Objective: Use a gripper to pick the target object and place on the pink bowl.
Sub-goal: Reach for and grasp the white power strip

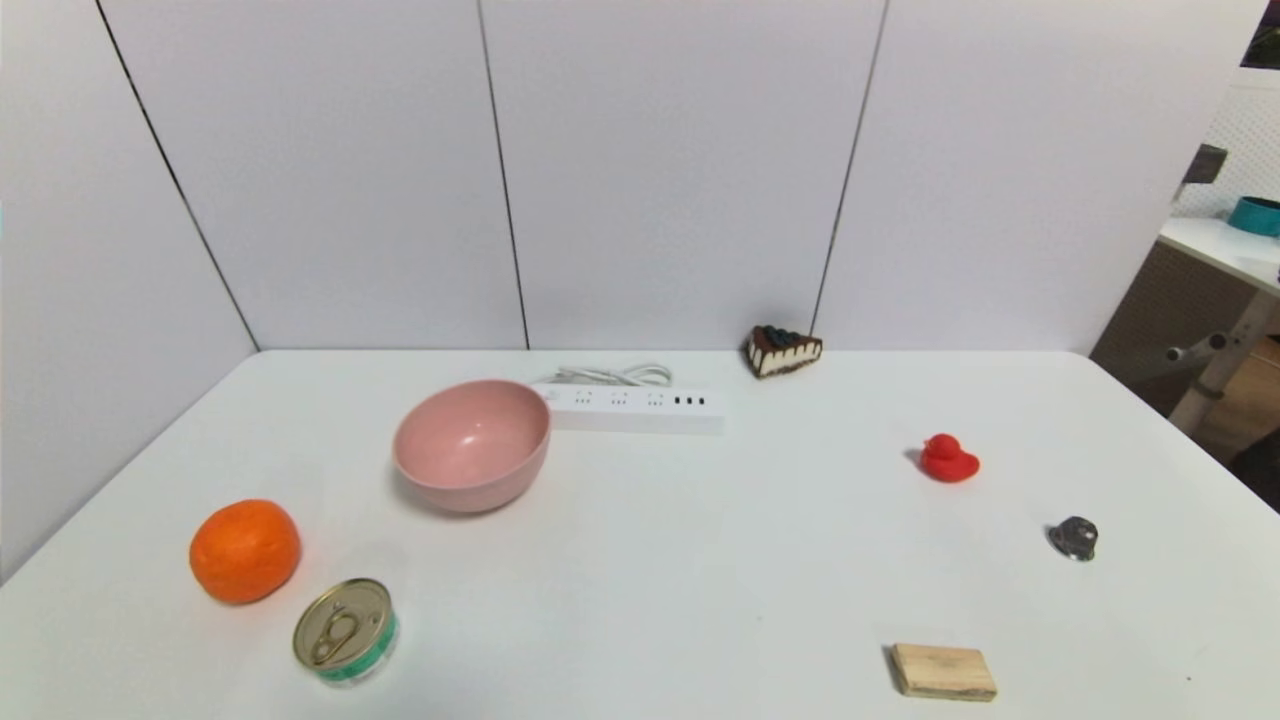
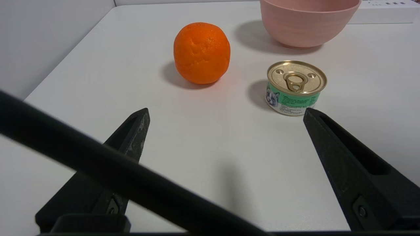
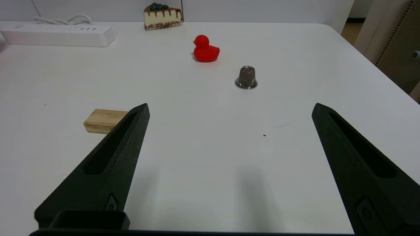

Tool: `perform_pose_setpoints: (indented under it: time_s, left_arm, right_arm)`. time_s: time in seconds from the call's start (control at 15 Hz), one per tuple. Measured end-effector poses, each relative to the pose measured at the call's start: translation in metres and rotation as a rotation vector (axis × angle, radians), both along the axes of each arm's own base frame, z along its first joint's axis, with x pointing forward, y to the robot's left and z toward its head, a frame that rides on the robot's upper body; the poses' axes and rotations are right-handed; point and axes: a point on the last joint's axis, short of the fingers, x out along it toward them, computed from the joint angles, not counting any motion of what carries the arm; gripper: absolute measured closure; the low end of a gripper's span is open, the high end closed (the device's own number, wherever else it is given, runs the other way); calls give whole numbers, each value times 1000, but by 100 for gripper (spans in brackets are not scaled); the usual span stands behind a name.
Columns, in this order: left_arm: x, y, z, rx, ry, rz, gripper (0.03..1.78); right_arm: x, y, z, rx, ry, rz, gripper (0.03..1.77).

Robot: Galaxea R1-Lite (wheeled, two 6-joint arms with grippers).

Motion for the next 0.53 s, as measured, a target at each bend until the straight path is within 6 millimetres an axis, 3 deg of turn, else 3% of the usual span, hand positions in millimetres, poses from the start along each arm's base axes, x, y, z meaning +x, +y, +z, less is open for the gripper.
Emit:
perform_pose_setpoints:
  time_s: [0.53]
  left_arm:
    - [0,0,0,0,0,0,12]
  right_arm:
    - [0,0,0,0,0,0,9]
